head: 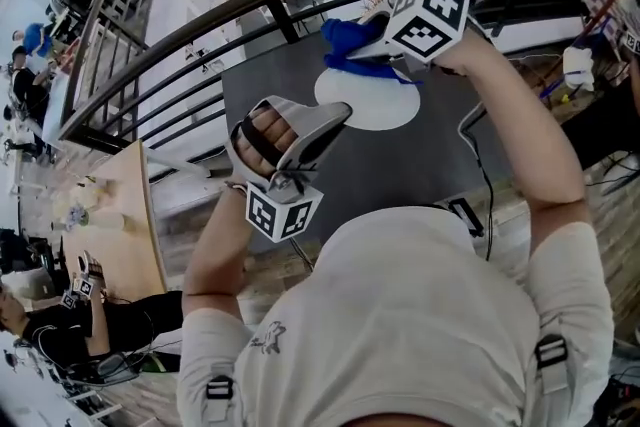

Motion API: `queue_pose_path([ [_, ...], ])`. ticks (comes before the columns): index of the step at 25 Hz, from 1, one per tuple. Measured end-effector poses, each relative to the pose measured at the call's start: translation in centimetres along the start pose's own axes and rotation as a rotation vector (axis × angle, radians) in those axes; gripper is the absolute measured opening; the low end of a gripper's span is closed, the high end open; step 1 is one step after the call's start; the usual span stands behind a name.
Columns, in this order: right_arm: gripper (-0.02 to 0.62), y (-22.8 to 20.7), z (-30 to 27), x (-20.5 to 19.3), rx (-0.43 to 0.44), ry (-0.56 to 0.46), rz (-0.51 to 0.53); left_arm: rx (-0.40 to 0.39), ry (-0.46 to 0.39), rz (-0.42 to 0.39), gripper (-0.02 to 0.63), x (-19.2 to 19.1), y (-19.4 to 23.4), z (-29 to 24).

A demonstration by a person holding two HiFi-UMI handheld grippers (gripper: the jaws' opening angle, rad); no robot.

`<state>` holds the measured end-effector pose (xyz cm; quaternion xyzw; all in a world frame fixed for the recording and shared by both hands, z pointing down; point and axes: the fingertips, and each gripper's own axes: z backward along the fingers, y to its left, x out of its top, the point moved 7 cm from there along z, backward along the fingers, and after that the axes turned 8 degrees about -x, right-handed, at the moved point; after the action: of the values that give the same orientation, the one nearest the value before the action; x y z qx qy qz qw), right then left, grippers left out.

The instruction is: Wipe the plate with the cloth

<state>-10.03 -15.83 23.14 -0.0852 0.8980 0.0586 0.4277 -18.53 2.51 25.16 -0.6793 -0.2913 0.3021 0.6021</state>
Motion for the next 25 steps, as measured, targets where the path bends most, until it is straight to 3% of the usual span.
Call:
queue_pose_path([
  [3, 0.132, 2.6, 0.1, 2.2, 0.085, -0.057, 0.026, -0.011, -0.002, -0.003, 0.029, 0.0, 0.0, -0.4],
  [6, 0.132, 5.7, 0.9, 3.6, 0.174, -0.118, 0.060, -0.009, 0.013, 0.044, 0.028, -0.6, 0.4, -0.5],
  [15, 0.132, 6.9, 4.9, 0.1, 0.299, -0.221, -0.029, -0.021, 0.060, 0.058, 0.026, -1.4, 0.3, 0.3],
  [17, 0.132, 5.9, 5.6, -1.2, 0.292, -0.201, -0.057, -0.025, 0.076, 0.060, 0.026, -1.9, 0.4, 0.4],
  [21, 0.132, 2.4, 5.5, -4.1, 0.185, -0.137, -0.095, -0.035, 0.078, 0.049, 0.026, -2.1, -0.1, 0.0],
  [25, 0.132, 0.1, 3.9, -4.2, 0.122, -0.133, -0.120, -0.033, 0.047, 0.037, 0.028, -1.6, -0.1, -0.5],
])
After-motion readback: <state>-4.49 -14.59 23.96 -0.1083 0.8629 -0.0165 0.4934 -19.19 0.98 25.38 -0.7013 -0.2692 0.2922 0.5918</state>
